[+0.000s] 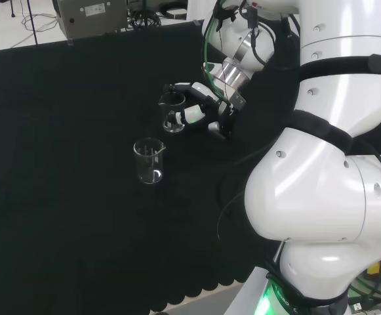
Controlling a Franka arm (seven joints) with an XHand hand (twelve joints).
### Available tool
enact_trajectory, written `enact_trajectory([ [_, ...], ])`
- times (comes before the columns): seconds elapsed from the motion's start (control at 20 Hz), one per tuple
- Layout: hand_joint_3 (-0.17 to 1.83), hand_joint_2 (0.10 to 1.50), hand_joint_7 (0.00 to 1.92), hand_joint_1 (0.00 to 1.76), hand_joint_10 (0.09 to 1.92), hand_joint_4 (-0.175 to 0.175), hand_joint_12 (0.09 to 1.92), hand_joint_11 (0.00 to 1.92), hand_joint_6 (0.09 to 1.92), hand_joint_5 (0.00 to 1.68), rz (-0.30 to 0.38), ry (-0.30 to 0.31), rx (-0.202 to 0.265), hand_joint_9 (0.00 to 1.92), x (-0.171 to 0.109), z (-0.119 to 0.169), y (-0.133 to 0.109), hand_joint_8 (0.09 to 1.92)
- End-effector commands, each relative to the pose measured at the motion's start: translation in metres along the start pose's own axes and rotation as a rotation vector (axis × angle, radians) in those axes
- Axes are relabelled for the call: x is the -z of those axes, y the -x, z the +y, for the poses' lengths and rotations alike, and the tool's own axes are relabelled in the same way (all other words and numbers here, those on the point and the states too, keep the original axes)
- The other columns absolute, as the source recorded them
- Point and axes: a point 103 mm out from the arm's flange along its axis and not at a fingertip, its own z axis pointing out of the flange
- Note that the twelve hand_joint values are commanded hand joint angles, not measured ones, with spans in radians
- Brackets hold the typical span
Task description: Pick up the beaker on the right.
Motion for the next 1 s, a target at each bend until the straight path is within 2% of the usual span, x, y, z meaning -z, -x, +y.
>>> enact_trajectory([
  [0.05,0.74,0.5,0.29,0.93,0.58,-0.033,1.38,0.01,0.11,0.49,0.011,0.023,-0.006,0.43,0.003,0.001,-0.001,0.66],
  [0.25,0.73,0.51,0.38,0.94,0.56,-0.034,1.37,0.06,0.17,0.5,0.013,0.027,-0.004,0.54,0.004,0.004,-0.006,0.68],
  [0.45,0.72,0.52,0.48,0.95,0.52,-0.03,1.36,0.11,0.72,0.47,0.018,-0.017,0.006,0.64,0.003,0.006,-0.003,0.72],
  [0.55,0.72,0.52,0.5,0.95,0.53,-0.03,1.36,0.11,0.87,0.45,0.021,-0.037,0.006,0.67,0.002,0.006,0.0,0.74],
  [0.75,0.72,0.52,0.52,0.95,0.54,-0.03,1.36,0.12,0.94,0.45,0.03,-0.055,-0.004,0.69,-0.004,0.008,-0.002,0.75],
  [1.0,0.73,0.51,0.5,0.95,0.54,-0.032,1.36,0.13,0.87,0.35,0.039,-0.057,-0.008,0.67,-0.008,0.007,-0.003,0.76],
])
